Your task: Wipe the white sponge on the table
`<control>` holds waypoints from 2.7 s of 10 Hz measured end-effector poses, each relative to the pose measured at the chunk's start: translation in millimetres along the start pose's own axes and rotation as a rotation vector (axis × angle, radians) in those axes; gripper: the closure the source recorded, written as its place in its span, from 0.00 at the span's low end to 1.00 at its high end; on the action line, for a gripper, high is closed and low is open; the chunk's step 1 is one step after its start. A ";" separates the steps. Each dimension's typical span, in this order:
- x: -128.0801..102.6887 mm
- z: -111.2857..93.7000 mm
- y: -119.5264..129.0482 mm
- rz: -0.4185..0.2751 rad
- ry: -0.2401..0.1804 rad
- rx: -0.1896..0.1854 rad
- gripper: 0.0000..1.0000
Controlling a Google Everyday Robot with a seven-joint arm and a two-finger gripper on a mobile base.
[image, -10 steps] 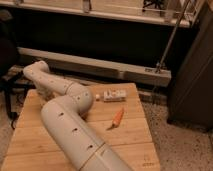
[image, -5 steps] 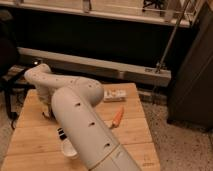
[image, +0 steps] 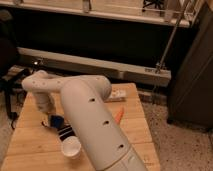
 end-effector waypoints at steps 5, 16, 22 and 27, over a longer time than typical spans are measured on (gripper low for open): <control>-11.3 9.0 52.4 -0.134 0.047 0.005 0.72; -101.3 18.2 100.0 -0.429 0.071 -0.010 0.72; -138.7 17.1 81.4 -0.433 0.033 0.004 0.72; -159.4 17.5 59.4 -0.398 -0.017 -0.007 0.74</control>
